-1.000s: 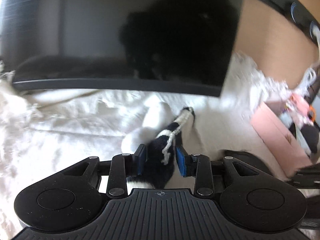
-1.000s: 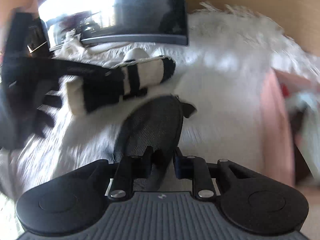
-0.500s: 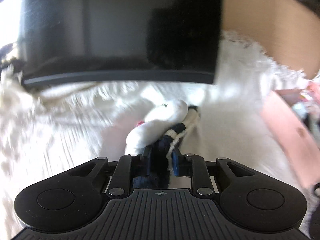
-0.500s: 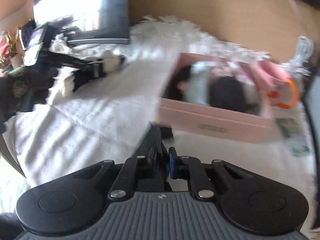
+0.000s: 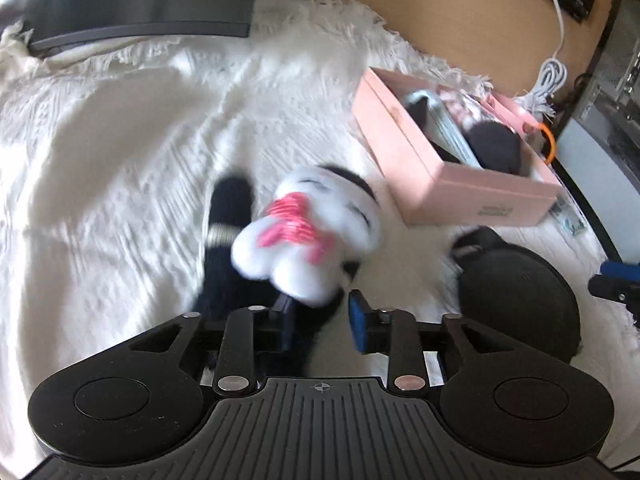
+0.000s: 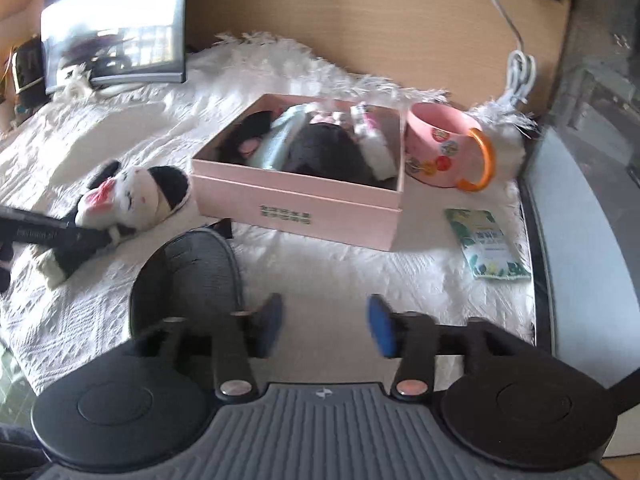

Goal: Organize soft objects
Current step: 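Lift the plush bunny with the left tool while the right tool holds the pouch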

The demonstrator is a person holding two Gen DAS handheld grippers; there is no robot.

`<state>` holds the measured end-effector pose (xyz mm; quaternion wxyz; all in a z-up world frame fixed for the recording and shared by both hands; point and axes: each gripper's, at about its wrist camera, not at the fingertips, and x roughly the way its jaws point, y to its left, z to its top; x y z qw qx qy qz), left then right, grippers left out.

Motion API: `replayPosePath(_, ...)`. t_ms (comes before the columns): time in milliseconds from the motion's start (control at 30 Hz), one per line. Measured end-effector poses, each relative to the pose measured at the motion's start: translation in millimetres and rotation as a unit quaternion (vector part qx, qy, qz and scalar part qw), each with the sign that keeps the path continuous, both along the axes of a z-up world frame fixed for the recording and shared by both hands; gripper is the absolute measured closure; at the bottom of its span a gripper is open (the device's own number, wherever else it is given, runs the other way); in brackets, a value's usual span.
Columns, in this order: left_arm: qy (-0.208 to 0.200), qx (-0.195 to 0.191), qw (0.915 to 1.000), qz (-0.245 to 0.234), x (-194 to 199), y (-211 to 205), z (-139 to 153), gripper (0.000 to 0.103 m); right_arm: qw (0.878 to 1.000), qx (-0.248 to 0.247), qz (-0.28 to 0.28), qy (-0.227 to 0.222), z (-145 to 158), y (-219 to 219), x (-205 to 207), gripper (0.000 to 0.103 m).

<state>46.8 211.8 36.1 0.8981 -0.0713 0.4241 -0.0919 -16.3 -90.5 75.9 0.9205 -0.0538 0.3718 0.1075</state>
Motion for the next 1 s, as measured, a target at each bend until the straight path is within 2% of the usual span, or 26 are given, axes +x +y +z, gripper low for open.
replayPosePath(100,-0.006,0.019,0.9998,-0.001,-11,-22,3,0.065,0.998,0.060,0.021,0.018,1,-8,2,0.052)
replayPosePath(167,0.007,0.015,0.9998,-0.009,-11,-27,4,0.066,0.993,0.101,0.048,0.026,3,-4,5,0.046)
replayPosePath(233,0.018,0.019,0.9995,-0.016,-10,-32,2,0.066,0.991,0.109,0.075,0.020,1,5,8,0.039)
replayPosePath(300,0.023,0.027,0.9992,-0.018,-13,-36,0,0.066,0.991,0.096,0.087,0.018,-5,18,15,0.039)
replayPosePath(467,0.027,0.031,0.9990,-0.018,-13,-36,-1,0.066,0.985,0.121,0.099,0.076,-34,40,45,0.039)
replayPosePath(500,0.027,0.032,0.9990,-0.018,-13,-35,0,0.066,0.983,0.126,0.098,0.085,-37,42,47,0.049)
replayPosePath(533,0.027,0.034,0.9989,-0.017,-12,-34,1,0.066,0.982,0.132,0.097,0.096,-39,43,49,0.069)
replayPosePath(600,0.025,0.036,0.9989,-0.015,-11,-32,4,0.066,0.978,0.141,0.111,0.103,-34,43,44,0.083)
replayPosePath(667,0.015,0.030,0.9993,-0.017,-14,-26,11,0.066,0.982,0.129,0.115,0.078,-20,38,32,0.085)
replayPosePath(733,-0.012,0.017,0.9995,-0.022,-19,-16,23,0.066,0.988,0.098,0.110,0.043,-6,32,20,0.085)
replayPosePath(800,-0.043,0.013,0.9989,-0.009,-19,-1,36,0.066,0.991,0.089,0.095,0.015,8,20,12,0.085)
replayPosePath(900,-0.061,0.031,0.9957,0.062,-6,27,42,0.066,0.995,0.067,0.064,-0.030,26,6,5,0.085)
replayPosePath(1000,-0.053,-0.002,0.9904,0.128,11,61,33,0.066,0.996,-0.009,0.043,-0.083,30,12,-3,0.085)
